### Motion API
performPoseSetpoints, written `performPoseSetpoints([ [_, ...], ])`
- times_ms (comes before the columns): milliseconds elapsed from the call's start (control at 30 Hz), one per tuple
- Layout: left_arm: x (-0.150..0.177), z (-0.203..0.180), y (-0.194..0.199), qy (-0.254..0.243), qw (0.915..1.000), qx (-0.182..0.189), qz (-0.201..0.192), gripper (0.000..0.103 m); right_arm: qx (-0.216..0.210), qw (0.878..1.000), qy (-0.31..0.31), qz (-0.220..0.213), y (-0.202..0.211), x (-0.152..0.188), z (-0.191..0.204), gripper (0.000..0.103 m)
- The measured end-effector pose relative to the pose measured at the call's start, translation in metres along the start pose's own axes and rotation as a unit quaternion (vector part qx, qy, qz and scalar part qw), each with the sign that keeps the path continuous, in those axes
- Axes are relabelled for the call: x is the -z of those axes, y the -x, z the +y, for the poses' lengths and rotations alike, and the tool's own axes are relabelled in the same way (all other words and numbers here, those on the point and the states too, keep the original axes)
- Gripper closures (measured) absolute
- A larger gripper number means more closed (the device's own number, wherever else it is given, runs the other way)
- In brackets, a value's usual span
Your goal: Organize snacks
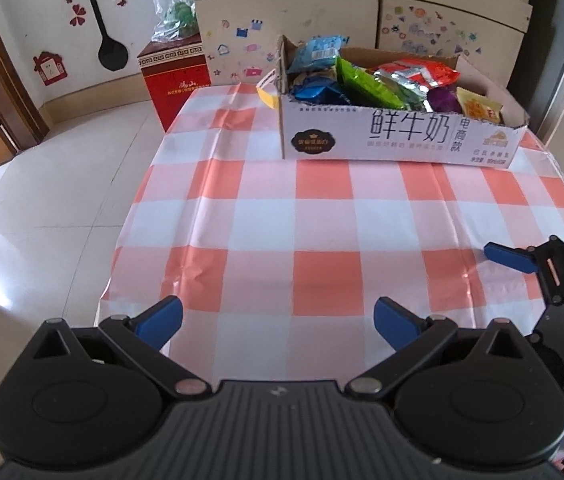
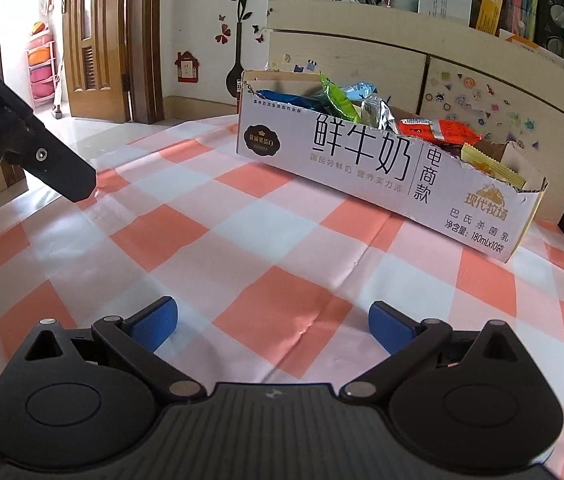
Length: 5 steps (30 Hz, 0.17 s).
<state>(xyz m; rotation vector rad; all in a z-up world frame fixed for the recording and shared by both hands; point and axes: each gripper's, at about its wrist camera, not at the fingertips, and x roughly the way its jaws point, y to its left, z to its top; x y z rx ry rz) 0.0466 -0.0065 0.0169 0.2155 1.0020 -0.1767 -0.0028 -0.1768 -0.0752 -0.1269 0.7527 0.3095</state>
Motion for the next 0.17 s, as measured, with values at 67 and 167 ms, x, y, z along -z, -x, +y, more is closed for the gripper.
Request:
performPoseSetpoints([
  [67, 0.0004, 0.0015, -0.0045, 0.004, 1.0000, -0.001, 0.006, 0.002, 0.000, 1.000, 0.000, 0.000, 0.0001, 0.0000, 0.0001, 0.000],
  [167, 0.0025, 0.0016, -0.0121, 0.001, 0.9999, -0.007, 0.015, 0.002, 0.000, 1.000, 0.000, 0.000, 0.0000, 0.0000, 0.0001, 0.000],
])
